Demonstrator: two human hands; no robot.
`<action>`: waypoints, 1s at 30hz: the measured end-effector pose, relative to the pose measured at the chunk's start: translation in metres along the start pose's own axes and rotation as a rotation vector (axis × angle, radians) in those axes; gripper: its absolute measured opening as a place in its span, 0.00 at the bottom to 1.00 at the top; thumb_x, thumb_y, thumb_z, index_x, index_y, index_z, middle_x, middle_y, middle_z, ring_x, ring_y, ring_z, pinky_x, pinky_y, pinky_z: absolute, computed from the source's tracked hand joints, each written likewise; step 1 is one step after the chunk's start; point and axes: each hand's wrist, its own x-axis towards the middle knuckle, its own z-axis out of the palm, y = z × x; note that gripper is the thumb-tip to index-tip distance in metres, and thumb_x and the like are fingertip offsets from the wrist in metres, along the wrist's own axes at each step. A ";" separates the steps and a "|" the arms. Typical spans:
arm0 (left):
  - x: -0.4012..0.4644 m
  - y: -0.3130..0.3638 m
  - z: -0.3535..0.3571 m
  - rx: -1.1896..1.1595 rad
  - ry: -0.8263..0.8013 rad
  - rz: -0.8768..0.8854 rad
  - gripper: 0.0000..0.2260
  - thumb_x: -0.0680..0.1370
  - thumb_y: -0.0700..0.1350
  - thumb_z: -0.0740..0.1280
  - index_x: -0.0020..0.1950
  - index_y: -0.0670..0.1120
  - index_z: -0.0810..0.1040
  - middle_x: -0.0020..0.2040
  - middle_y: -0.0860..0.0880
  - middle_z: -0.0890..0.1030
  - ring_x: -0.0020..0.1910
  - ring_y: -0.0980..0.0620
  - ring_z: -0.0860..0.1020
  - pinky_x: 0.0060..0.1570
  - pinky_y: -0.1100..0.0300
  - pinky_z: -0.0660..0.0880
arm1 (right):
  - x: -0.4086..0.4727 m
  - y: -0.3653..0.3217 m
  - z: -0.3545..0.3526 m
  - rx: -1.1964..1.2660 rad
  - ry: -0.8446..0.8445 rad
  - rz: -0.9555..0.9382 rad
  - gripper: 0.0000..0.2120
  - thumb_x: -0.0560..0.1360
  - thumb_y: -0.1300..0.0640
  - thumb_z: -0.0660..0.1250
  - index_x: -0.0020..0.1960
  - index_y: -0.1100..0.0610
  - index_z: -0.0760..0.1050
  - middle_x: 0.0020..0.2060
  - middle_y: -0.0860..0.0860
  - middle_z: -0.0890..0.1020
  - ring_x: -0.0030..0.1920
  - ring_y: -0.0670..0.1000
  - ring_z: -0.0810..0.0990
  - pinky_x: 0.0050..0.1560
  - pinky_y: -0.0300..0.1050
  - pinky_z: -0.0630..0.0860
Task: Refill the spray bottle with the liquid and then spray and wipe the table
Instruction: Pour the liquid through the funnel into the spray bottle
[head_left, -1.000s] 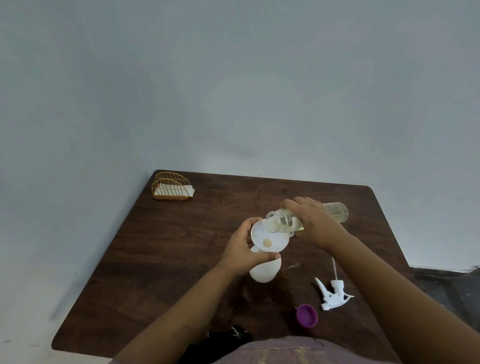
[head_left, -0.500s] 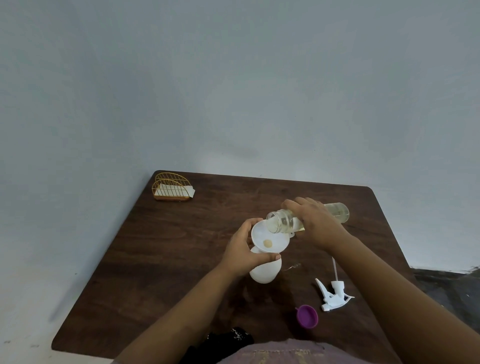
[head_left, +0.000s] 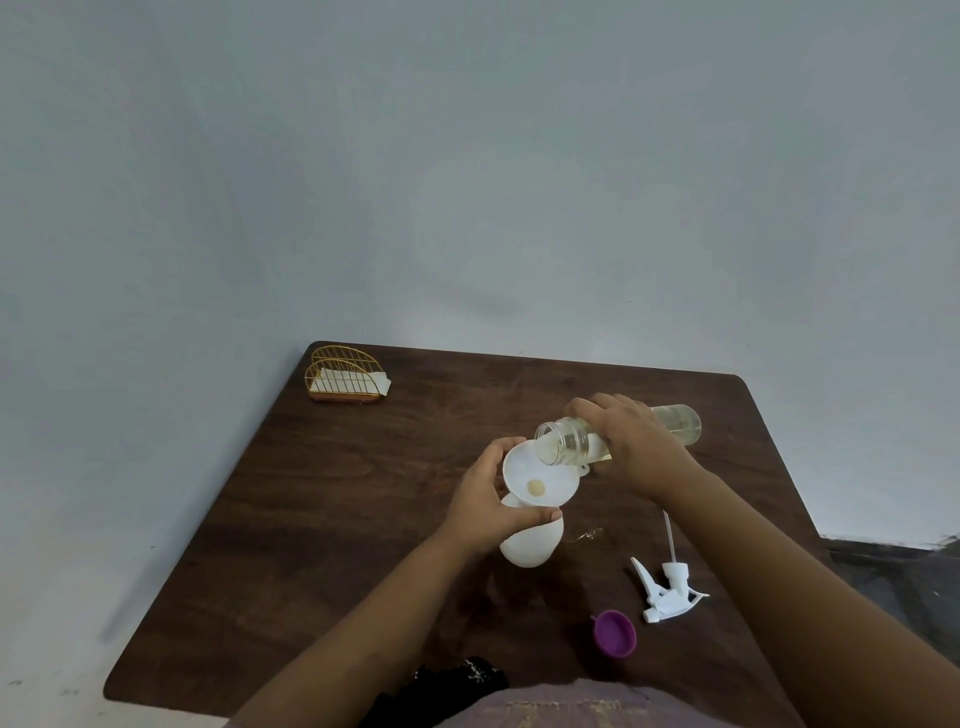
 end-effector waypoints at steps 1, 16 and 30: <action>0.000 0.000 0.000 0.001 0.000 0.000 0.33 0.63 0.49 0.82 0.62 0.62 0.69 0.60 0.62 0.76 0.60 0.60 0.75 0.54 0.62 0.79 | 0.000 0.000 0.000 -0.001 0.000 0.000 0.21 0.68 0.54 0.72 0.58 0.48 0.70 0.46 0.47 0.75 0.48 0.49 0.72 0.49 0.44 0.66; 0.002 -0.002 0.001 0.007 -0.006 0.004 0.35 0.62 0.53 0.81 0.64 0.60 0.69 0.62 0.61 0.75 0.61 0.57 0.75 0.56 0.59 0.79 | -0.001 -0.001 -0.001 -0.009 -0.011 -0.004 0.20 0.68 0.53 0.72 0.58 0.48 0.71 0.46 0.47 0.76 0.48 0.50 0.74 0.49 0.46 0.69; 0.001 -0.001 0.000 -0.017 -0.001 0.009 0.34 0.62 0.49 0.82 0.63 0.59 0.70 0.60 0.61 0.77 0.59 0.59 0.76 0.54 0.61 0.79 | -0.001 -0.001 -0.001 -0.024 -0.010 -0.008 0.20 0.68 0.54 0.71 0.59 0.50 0.71 0.47 0.48 0.76 0.48 0.51 0.74 0.49 0.45 0.69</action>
